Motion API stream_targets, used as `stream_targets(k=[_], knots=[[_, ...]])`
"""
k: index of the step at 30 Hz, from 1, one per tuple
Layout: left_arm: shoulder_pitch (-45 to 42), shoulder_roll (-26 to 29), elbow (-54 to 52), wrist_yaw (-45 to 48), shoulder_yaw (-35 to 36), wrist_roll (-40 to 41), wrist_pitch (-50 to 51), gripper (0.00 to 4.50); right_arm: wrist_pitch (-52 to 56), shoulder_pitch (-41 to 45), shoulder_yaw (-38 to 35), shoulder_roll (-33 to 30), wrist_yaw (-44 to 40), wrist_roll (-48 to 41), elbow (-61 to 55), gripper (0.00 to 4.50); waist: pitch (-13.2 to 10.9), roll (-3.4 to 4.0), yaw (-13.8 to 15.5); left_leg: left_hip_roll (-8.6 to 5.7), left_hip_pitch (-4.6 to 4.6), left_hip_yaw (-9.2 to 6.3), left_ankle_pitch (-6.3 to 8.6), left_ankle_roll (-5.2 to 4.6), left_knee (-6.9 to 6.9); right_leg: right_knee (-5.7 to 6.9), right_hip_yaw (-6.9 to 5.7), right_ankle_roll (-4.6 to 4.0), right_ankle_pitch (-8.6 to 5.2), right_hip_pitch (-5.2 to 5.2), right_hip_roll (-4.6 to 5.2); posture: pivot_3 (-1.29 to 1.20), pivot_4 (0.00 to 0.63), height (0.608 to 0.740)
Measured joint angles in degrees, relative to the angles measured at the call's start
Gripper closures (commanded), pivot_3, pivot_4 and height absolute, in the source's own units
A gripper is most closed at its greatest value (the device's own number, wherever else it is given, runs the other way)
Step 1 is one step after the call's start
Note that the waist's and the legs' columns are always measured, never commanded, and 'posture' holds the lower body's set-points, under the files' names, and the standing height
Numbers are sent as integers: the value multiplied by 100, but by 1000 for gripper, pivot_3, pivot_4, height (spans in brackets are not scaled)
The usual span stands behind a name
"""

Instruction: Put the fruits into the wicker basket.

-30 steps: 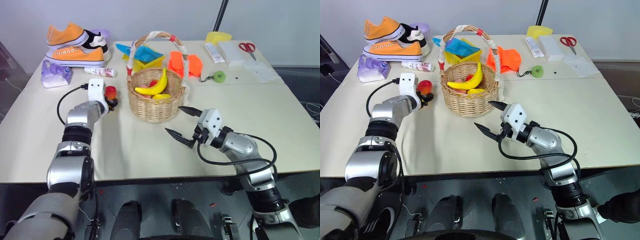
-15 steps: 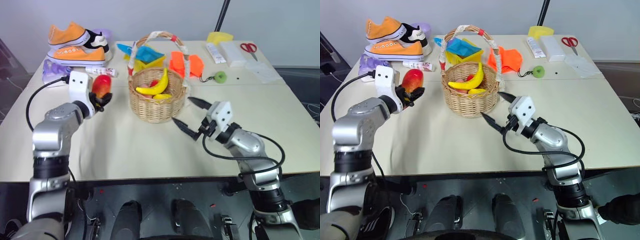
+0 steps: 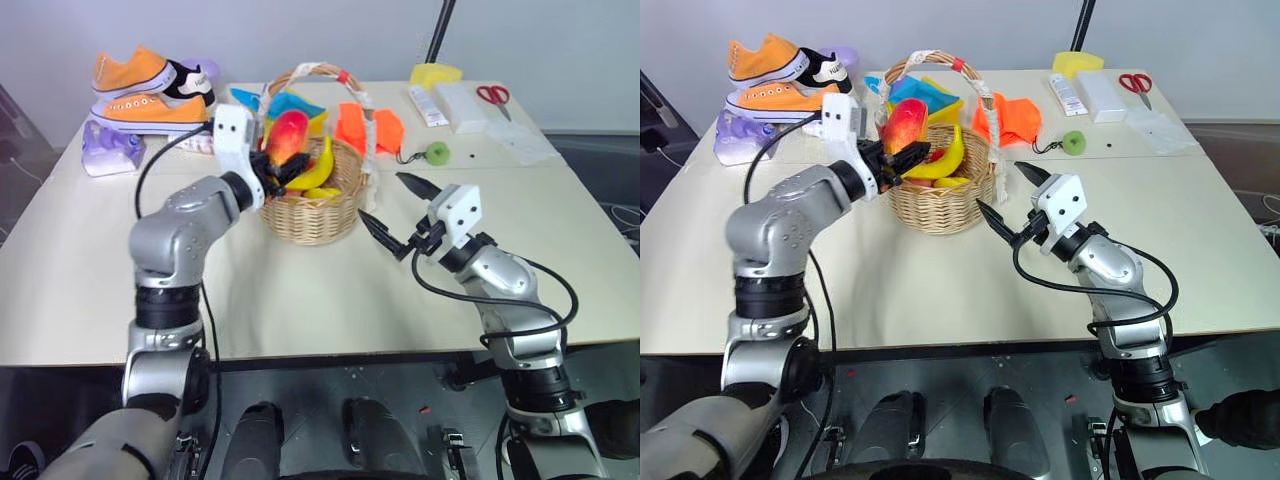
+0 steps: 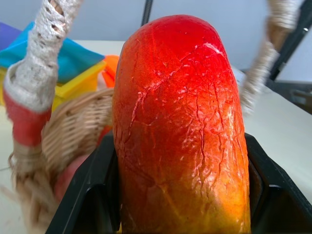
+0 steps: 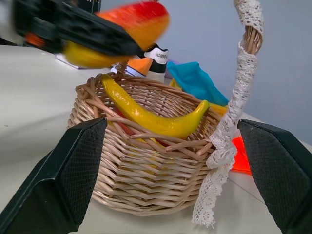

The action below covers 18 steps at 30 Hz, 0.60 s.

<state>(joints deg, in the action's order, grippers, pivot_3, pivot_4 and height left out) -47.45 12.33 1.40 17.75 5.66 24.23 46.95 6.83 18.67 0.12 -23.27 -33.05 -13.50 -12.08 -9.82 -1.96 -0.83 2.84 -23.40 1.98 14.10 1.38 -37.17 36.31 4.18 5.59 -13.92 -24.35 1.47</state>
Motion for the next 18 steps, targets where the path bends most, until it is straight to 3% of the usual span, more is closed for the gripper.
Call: stream_targets(k=[3,8,12,18], knots=[[-44,-124,279,18,-116,-126,-280,61,1,-28,10,0,30,16,-11,0,0,0,-4,0,-1,3,0,0,0,-2,1,0,0,0,2,0,150,740],[44,-29,263,94,-209,-250,-620,61,0,-52,-5,-2,75,-10,-19,0,0,0,-17,0,1,2,0,0,2,-2,1,0,0,0,1,0,150,740],[543,150,-425,313,-25,-4,-618,61,-40,-88,-29,-11,73,-10,-18,0,0,0,-21,2,0,2,0,0,3,-1,1,0,0,0,3,0,150,740],[2571,1462,-1845,1131,714,286,-809,61,-113,-316,-208,-36,195,0,-50,0,2,10,-106,8,4,4,0,0,12,9,-2,-4,-2,-8,2,0,150,740]])
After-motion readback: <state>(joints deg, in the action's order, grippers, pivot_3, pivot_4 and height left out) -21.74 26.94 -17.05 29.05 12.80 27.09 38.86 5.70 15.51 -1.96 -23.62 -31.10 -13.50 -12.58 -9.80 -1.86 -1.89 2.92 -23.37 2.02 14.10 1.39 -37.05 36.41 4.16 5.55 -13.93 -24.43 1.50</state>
